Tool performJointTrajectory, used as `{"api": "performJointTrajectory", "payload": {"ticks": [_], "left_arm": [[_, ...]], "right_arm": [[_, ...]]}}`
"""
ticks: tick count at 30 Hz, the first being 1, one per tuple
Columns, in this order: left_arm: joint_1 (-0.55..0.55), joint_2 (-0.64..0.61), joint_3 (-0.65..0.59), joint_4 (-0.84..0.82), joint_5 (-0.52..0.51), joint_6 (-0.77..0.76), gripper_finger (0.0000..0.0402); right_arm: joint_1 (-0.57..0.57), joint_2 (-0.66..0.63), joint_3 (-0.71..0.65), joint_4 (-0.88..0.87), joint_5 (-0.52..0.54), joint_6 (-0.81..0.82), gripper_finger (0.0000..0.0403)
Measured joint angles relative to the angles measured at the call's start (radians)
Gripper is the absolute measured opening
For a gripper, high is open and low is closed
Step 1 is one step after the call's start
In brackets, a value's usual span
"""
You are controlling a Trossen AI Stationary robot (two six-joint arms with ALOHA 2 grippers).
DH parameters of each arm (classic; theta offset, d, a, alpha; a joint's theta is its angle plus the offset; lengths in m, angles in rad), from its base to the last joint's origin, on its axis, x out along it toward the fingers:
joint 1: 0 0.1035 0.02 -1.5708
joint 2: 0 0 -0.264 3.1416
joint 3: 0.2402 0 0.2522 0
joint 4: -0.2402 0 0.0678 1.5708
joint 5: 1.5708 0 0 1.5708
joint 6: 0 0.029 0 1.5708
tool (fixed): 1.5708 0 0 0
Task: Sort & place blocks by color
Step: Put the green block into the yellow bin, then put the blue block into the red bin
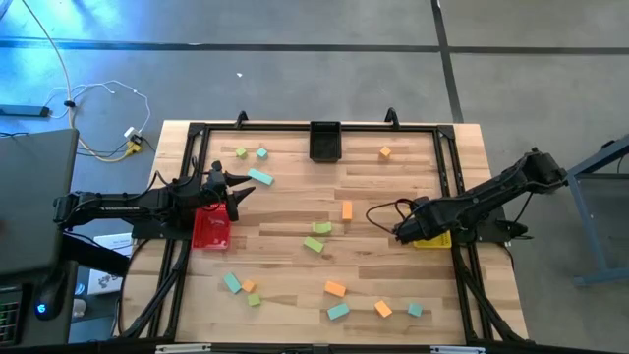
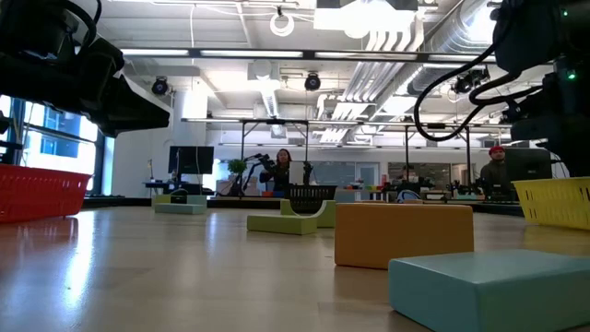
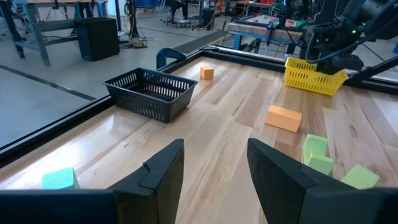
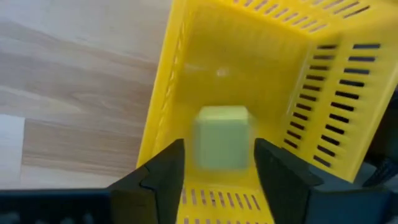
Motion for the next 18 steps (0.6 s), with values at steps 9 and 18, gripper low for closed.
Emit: {"api": "performJointTrajectory", "payload": {"ticks": [9, 18], "left_arm": [[0.000, 0.000, 0.000, 0.000, 0.000, 0.031, 0.0165], [0.000, 0.000, 0.067, 0.030, 0.000, 0.222, 0.0166]], "right_arm": [[0.000, 0.000, 0.078, -0.102, 0.063, 0.024, 0.0198], [-0.012, -0.001, 0.185, -0.225, 0.258, 0.016, 0.0199]]}}
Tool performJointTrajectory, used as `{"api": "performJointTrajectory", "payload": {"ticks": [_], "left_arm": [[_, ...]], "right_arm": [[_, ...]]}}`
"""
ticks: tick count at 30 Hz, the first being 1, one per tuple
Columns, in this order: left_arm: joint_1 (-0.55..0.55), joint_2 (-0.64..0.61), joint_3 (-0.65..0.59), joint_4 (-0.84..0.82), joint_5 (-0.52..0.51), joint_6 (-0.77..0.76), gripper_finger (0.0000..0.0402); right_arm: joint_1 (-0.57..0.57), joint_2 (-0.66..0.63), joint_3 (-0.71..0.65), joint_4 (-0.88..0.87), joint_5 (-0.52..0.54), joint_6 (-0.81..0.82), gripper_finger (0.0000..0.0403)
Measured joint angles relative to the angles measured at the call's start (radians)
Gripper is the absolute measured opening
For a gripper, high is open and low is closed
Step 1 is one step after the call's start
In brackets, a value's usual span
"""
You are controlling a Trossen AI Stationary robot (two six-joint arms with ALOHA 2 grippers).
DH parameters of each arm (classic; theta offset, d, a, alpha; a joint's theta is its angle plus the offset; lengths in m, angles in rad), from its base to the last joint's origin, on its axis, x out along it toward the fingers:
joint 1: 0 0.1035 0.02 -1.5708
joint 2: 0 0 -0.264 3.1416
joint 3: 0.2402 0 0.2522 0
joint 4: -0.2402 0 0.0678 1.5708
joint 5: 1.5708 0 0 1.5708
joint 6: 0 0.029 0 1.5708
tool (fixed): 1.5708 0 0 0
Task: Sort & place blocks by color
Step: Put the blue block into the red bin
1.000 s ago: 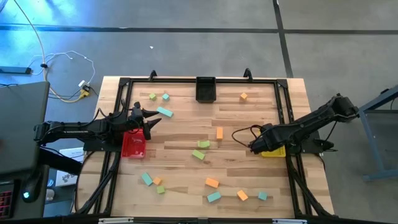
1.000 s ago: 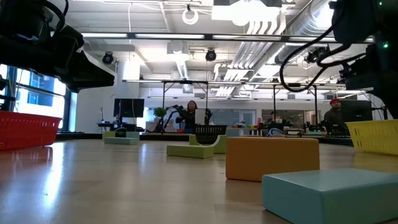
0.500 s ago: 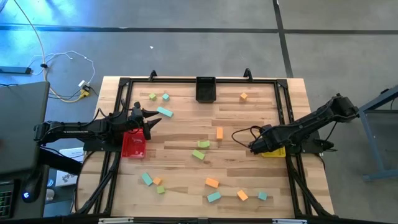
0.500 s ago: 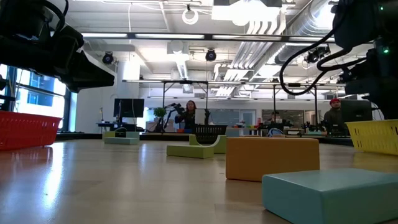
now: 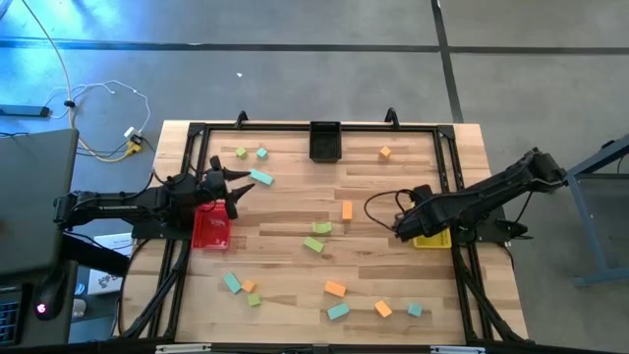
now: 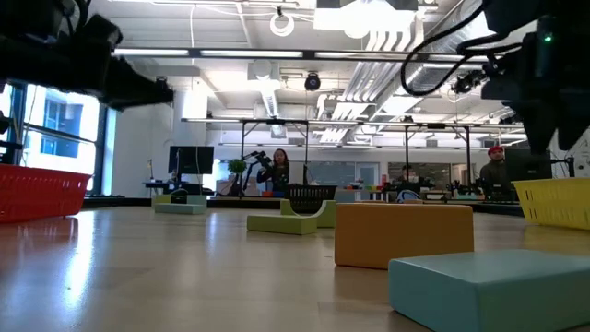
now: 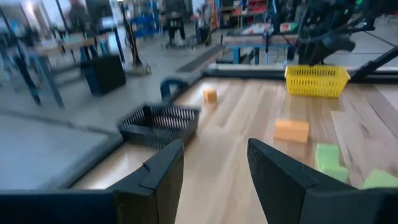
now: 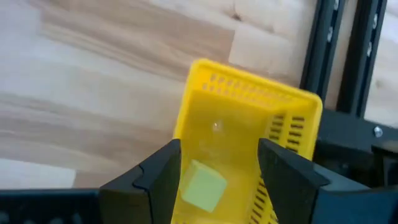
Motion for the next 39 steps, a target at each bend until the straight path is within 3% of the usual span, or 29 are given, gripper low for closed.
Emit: {"api": "performJointTrajectory", "payload": {"ticks": [10, 20, 30, 39], "left_arm": [[0.000, 0.034, 0.194, -0.025, -0.080, 0.272, 0.0166], [0.049, 0.259, 0.477, -0.364, -0.087, 0.275, 0.0166], [0.206, 0.540, 0.562, -0.513, 0.043, 0.281, 0.0166], [0.265, 0.764, 0.615, -0.542, 0.156, 0.370, 0.0166]], "right_arm": [[-0.044, 0.000, 0.034, 0.007, 0.099, -0.018, 0.0199], [-0.122, 0.000, 0.080, 0.013, 0.186, -0.131, 0.0199], [-0.203, 0.000, 0.085, 0.086, 0.140, -0.296, 0.0199], [-0.231, 0.000, 0.085, 0.143, 0.146, -0.378, 0.0199]]}}
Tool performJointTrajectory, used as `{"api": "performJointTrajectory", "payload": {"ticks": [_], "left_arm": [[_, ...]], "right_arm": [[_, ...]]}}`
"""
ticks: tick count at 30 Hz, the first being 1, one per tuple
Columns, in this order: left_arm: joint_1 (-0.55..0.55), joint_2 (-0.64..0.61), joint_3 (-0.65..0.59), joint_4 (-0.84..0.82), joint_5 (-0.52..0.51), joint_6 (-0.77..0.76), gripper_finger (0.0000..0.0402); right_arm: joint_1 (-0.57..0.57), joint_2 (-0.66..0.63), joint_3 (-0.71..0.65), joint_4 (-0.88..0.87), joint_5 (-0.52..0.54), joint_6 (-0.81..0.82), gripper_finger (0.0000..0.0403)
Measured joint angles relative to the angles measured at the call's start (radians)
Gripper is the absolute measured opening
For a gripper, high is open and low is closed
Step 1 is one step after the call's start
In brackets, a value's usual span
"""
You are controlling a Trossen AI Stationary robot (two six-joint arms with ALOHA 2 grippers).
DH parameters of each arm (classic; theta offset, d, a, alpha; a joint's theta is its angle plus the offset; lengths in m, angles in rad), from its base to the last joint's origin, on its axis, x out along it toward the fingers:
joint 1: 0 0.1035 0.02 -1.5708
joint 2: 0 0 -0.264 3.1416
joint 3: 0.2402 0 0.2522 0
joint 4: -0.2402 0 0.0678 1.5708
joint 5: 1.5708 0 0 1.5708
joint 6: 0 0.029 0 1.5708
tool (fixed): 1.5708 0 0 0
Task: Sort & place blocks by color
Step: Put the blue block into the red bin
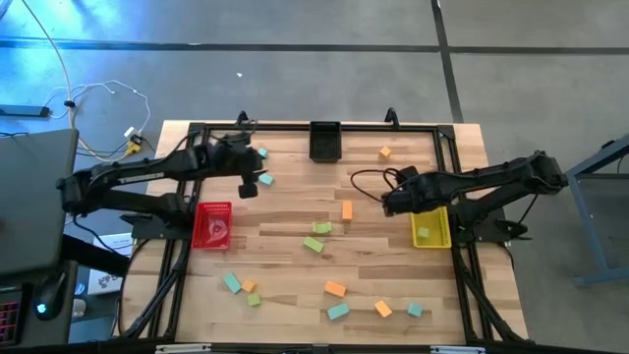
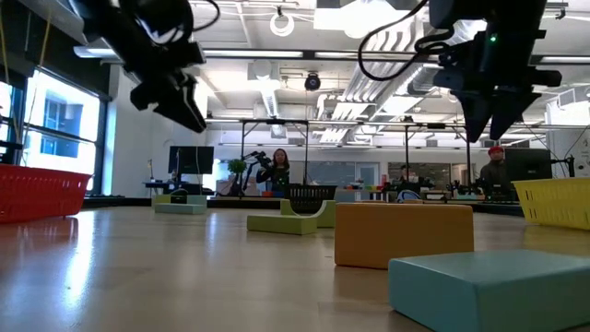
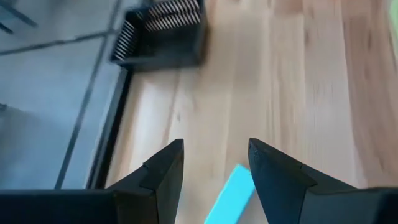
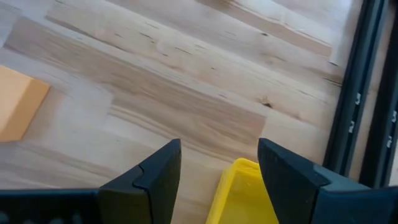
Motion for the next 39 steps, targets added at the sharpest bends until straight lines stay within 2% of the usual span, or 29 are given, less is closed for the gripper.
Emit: {"api": "performJointTrajectory", "payload": {"ticks": [4, 10, 22, 31, 39], "left_arm": [[0.004, 0.087, 0.039, -0.041, 0.001, 0.078, 0.0166], [0.004, 0.193, 0.101, -0.142, 0.003, 0.118, 0.0166], [0.004, 0.363, 0.216, -0.297, 0.000, 0.247, 0.0166], [0.004, 0.481, 0.268, -0.311, -0.060, 0.266, 0.0166], [0.004, 0.514, 0.271, -0.312, -0.123, 0.300, 0.0166]], "right_arm": [[-0.002, 0.000, 0.000, 0.008, 0.010, -0.007, 0.0199], [0.001, 0.000, -0.003, 0.009, 0.011, -0.007, 0.0199], [0.003, 0.000, -0.003, 0.012, 0.019, -0.007, 0.0199], [0.003, 0.000, -0.004, 0.014, 0.039, -0.008, 0.0199], [0.003, 0.000, -0.004, 0.014, 0.042, -0.008, 0.0199]]}}
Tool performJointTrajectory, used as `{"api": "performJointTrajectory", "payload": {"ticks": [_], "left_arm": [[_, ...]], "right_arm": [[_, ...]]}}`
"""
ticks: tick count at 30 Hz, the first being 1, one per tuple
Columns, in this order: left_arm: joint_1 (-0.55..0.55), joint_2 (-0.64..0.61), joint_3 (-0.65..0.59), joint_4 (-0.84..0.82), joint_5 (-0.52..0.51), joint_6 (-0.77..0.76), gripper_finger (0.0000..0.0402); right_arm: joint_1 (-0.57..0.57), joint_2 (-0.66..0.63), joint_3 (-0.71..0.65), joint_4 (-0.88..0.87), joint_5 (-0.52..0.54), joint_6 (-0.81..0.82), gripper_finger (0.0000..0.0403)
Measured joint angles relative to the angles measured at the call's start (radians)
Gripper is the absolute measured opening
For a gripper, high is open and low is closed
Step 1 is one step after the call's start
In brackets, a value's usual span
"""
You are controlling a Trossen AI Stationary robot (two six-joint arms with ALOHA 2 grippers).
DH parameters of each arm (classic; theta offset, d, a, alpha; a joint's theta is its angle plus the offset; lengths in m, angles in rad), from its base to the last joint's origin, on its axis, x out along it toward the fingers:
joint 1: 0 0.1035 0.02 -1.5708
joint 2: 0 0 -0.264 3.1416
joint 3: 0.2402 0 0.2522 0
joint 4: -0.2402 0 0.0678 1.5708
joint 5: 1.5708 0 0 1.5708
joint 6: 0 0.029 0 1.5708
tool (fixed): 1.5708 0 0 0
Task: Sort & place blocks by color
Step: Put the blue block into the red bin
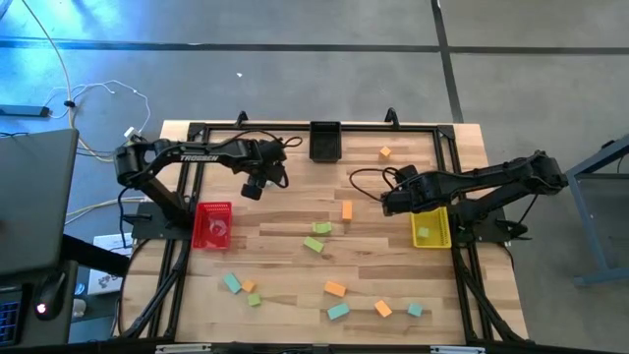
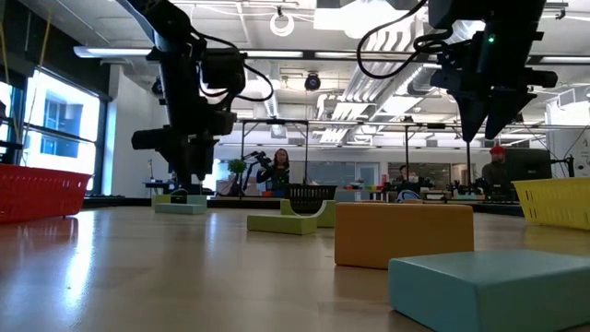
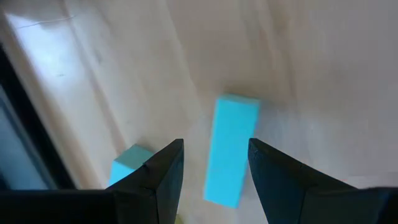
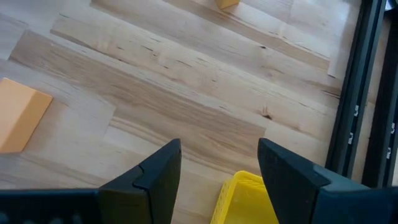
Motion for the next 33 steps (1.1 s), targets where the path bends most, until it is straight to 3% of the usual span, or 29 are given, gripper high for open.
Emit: {"api": "performJointTrajectory", "payload": {"ticks": [33], "left_arm": [[0.011, 0.187, 0.003, -0.018, -0.065, 0.026, 0.0166]], "right_arm": [[0.001, 0.000, 0.000, 0.009, -0.006, -0.026, 0.0199]]}}
